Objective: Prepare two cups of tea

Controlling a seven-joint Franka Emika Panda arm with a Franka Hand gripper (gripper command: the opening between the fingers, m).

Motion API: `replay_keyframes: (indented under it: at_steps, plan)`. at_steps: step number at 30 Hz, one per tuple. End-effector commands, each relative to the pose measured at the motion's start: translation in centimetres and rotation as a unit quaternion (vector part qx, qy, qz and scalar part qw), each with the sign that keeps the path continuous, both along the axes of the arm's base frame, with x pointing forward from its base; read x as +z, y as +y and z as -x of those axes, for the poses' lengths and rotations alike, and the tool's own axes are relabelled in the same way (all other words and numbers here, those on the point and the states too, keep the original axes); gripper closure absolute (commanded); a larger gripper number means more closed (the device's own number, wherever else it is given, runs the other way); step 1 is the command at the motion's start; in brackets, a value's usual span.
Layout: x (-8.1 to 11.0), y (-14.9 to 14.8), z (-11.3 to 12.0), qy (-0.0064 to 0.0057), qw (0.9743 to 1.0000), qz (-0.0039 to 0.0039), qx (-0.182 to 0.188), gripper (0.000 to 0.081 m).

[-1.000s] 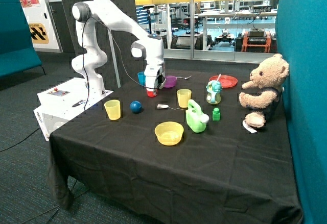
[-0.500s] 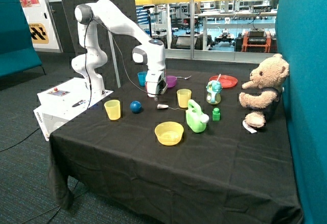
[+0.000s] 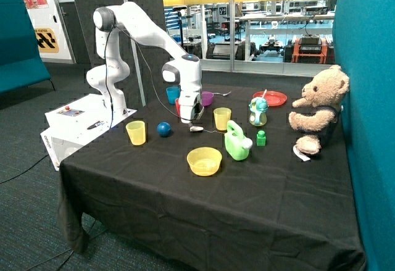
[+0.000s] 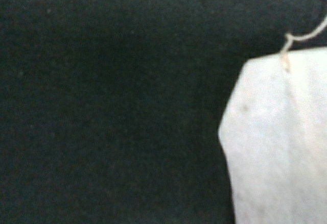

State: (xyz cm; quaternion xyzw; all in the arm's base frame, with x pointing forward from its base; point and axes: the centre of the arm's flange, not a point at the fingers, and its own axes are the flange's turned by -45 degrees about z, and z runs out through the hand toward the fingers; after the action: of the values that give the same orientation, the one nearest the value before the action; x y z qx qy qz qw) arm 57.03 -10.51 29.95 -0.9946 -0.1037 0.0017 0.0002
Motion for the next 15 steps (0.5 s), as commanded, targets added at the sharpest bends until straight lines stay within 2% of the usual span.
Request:
replay_keyframes:
  at_steps: [1, 15]
  plan:
    - [-1.77, 0.3, -0.19, -0.0017, 1.0, 0.00004, 0.003, 0.0326]
    - [-2.73, 0.11, -0.28, -0.0017, 1.0, 0.00003, 0.008, 0.038]
